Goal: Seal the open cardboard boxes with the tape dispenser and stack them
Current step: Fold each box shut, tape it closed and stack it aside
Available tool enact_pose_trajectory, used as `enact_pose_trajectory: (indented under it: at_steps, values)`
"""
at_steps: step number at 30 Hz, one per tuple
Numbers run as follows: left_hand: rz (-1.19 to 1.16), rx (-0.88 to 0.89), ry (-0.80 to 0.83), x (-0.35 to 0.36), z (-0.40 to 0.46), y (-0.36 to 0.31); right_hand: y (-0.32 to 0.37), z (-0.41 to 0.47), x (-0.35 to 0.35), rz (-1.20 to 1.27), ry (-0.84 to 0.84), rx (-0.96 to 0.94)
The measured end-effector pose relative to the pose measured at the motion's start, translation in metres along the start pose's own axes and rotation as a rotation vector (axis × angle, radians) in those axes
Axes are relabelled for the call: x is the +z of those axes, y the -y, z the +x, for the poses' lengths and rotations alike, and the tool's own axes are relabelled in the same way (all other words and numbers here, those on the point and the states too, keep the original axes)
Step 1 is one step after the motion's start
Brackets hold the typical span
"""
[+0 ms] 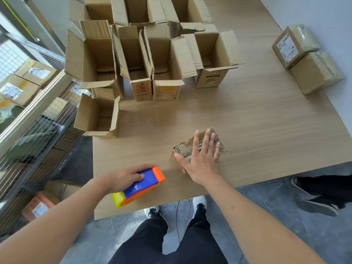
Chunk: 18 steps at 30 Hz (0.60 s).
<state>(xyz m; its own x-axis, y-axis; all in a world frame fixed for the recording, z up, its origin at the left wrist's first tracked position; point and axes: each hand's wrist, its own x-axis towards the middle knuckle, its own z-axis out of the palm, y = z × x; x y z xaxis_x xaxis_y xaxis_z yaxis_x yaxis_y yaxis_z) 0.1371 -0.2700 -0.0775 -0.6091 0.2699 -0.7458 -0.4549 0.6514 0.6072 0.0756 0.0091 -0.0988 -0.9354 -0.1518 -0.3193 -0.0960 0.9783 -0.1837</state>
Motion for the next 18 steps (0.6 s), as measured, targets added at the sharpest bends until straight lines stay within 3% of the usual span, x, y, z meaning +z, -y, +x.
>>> enact_pose_trajectory:
  at_steps: [5, 9, 18]
  values:
    - [-0.076, 0.072, 0.001, 0.001, -0.012, 0.007, -0.002, 0.002, 0.004, -0.050, -0.031, -0.014]
    - [-0.092, 0.132, -0.008, 0.000, -0.017, -0.004, -0.006, 0.011, -0.010, -0.113, 0.039, -0.062]
    - [-0.060, 0.212, -0.164, 0.017, -0.038, -0.027, -0.011, 0.015, -0.047, -0.234, 0.212, -0.444]
